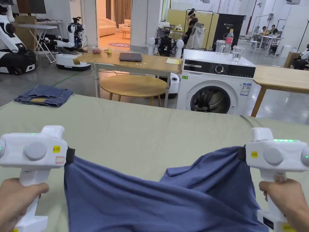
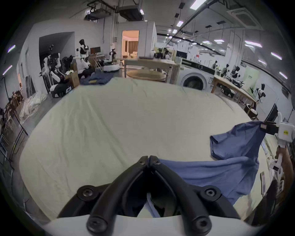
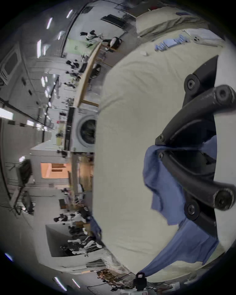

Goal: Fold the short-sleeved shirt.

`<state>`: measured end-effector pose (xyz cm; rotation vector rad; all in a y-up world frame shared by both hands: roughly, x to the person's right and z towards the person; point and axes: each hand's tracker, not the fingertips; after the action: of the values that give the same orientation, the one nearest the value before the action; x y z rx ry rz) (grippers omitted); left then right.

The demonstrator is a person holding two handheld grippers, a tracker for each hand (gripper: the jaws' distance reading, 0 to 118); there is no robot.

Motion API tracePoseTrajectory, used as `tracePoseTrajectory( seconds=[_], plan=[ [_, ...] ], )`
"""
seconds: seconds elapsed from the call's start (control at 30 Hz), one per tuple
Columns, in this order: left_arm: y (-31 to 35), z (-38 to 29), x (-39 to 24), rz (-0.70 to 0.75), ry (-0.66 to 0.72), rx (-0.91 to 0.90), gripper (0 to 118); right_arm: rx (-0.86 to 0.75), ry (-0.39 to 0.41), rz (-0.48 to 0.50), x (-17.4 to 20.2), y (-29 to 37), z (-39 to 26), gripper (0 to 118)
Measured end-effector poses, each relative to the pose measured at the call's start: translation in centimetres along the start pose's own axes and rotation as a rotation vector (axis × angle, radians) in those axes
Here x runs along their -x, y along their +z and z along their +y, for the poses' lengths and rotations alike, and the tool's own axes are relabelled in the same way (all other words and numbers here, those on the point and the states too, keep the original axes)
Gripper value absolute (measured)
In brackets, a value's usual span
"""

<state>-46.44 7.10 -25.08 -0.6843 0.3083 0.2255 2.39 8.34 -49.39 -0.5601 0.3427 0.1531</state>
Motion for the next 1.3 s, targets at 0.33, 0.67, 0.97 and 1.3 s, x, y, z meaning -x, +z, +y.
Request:
tracePoseTrajectory(
  seconds=[0.33,0.67,0.97,1.3],
  plan=[
    [5.5,11.6,-0.9,0.026,-0.040,-0.155,0,-0.198,-0.004,-0.139,-4.4,8.7,7.5,3],
    [8.6,21.5,-2.1,0.049,-0.082,-0.282,0,-0.293,-0.002,-0.167,-5.4,11.6,13.9,3],
    [11.1,29.5,-3.1,0.088,-0.106,-0.393,0,-0.398,0.019,-0.228,-5.2,12.3,21.8,3],
    [10.3,29.8,-3.6,0.123,-0.122,-0.436,0,-0.451,0.030,-0.271,-4.4,11.4,22.8,3]
  ],
)
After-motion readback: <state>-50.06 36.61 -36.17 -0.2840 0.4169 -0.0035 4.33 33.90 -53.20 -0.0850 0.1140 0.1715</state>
